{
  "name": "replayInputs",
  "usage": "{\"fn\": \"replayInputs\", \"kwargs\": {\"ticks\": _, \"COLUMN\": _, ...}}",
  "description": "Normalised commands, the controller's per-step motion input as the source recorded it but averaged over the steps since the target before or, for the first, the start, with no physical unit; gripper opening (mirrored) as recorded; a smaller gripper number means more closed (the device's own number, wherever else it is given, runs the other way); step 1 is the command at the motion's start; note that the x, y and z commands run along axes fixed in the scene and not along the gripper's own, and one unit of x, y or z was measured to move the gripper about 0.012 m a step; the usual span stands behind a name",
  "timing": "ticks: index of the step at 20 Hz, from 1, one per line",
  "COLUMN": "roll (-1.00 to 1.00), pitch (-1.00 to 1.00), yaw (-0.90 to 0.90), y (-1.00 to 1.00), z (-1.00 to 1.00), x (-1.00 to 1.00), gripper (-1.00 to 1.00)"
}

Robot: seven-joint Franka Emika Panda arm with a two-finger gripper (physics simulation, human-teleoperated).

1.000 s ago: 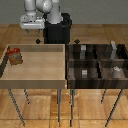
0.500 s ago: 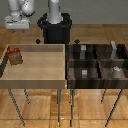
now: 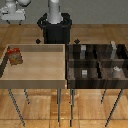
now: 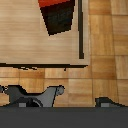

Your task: Place the box of cereal into the appropriate compartment.

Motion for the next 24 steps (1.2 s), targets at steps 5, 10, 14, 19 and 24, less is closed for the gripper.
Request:
{"fn": "replayInputs", "kwargs": {"ticks": 5, "roll": 0.0, "pitch": 0.0, "yaw": 0.0, "y": 0.0, "z": 0.0, "x": 0.8, "gripper": 1.0}}
{"fn": "replayInputs", "kwargs": {"ticks": 10, "roll": 0.0, "pitch": 0.0, "yaw": 0.0, "y": 0.0, "z": 0.0, "x": 1.0, "gripper": 1.0}}
{"fn": "replayInputs", "kwargs": {"ticks": 14, "roll": 0.0, "pitch": 0.0, "yaw": -0.04, "y": 0.0, "z": 0.0, "x": 0.75, "gripper": 1.0}}
{"fn": "replayInputs", "kwargs": {"ticks": 19, "roll": 0.0, "pitch": 0.0, "yaw": -0.5, "y": 0.0, "z": 0.0, "x": 0.0, "gripper": 1.0}}
{"fn": "replayInputs", "kwargs": {"ticks": 24, "roll": 0.0, "pitch": 0.0, "yaw": -0.12, "y": 0.0, "z": 0.0, "x": 0.0, "gripper": 1.0}}
